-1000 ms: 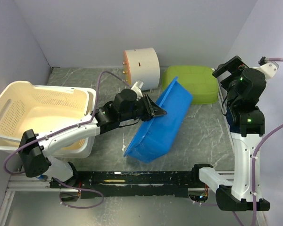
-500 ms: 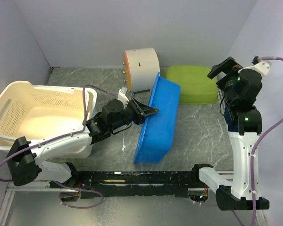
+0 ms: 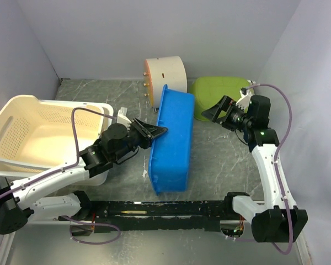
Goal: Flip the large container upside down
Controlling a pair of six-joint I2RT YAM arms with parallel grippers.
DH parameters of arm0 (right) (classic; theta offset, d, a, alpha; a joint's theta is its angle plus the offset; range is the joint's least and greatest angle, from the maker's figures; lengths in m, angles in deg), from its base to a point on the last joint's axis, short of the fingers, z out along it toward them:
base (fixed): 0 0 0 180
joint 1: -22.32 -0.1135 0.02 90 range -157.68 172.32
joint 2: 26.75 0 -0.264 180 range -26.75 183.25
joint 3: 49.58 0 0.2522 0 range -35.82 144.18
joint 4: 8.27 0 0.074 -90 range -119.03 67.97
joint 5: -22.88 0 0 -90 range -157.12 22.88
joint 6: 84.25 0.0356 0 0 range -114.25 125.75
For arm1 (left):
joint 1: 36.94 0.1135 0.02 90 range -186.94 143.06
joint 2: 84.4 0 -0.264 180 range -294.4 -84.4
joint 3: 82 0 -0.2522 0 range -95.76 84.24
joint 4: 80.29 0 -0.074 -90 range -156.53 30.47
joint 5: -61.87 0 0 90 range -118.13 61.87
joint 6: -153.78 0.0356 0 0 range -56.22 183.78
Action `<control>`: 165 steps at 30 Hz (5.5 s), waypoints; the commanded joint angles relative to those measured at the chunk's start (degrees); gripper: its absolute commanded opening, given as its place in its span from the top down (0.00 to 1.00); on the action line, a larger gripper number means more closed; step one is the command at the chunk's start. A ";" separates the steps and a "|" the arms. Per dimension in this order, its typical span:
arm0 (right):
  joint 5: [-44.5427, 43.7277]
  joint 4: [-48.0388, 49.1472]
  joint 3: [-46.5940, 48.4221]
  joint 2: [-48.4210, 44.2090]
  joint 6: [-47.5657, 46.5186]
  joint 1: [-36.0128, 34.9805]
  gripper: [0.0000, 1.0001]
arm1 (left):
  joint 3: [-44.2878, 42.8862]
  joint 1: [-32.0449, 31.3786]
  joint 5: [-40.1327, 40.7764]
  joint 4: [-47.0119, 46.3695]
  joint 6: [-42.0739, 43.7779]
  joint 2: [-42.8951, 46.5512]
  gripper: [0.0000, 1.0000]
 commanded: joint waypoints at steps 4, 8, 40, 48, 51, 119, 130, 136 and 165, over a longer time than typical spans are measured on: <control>15.48 16.53 -4.46 -6.43 10.80 0.22 0.00 | 4.85 0.97 2.25 7.00 -1.41 1.31 0.93; 17.30 20.19 -4.28 -5.45 13.57 -0.08 0.00 | 3.97 1.33 2.34 10.18 0.90 0.73 0.93; 0.15 6.12 -2.90 5.32 5.36 1.29 0.00 | -6.33 1.32 15.06 40.53 15.73 -4.60 0.47; 4.14 14.33 -12.48 8.86 9.95 1.11 0.00 | -6.93 1.32 16.88 45.28 17.44 -4.46 0.29; 5.36 17.07 -15.61 10.36 11.35 1.01 0.00 | -7.84 1.31 17.45 47.26 18.09 -4.96 0.29; 32.97 43.37 -42.59 0.48 30.62 13.82 0.00 | -7.75 -4.91 14.59 48.72 23.83 -18.23 0.66; 21.98 15.14 -29.64 -2.01 10.60 13.84 0.00 | -11.65 -5.88 18.42 53.50 23.49 -18.39 0.51; 14.41 6.81 -21.28 -2.71 4.68 13.84 0.00 | -16.73 -5.88 21.23 56.97 23.97 -14.10 0.41; -7.88 3.14 -6.11 15.31 -4.36 -8.99 0.00 | -8.93 2.93 -5.28 21.69 36.40 -20.55 0.10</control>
